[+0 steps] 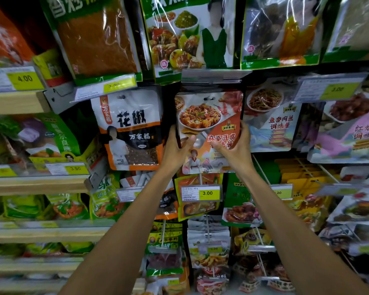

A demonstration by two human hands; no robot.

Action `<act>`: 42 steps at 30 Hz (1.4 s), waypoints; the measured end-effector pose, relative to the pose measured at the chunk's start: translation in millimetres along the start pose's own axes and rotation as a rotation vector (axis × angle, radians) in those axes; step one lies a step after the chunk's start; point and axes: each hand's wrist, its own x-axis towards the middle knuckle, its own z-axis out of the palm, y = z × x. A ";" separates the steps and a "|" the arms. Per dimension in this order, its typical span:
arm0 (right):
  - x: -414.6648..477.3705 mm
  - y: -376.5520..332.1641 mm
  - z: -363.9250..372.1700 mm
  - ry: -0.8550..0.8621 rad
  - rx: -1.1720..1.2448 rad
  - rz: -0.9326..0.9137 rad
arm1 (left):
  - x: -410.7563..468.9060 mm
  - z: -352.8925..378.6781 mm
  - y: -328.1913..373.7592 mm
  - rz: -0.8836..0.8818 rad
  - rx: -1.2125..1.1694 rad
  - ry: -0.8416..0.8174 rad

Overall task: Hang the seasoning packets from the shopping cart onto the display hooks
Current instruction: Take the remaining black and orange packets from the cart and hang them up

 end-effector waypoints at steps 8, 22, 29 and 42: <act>-0.3 1.1 1.1 0.012 -0.026 0.008 | -3.4 6.9 7.4 -0.020 0.057 0.063; -40.4 -4.2 -22.4 -0.112 -0.084 0.059 | -50.1 6.1 32.8 0.070 0.224 0.147; -21.3 -18.6 -9.1 -0.065 -0.103 -0.010 | -37.4 6.6 28.2 0.064 0.236 0.149; 17.3 -0.1 13.3 0.011 -0.156 0.005 | -4.4 18.9 17.8 -0.002 0.198 0.198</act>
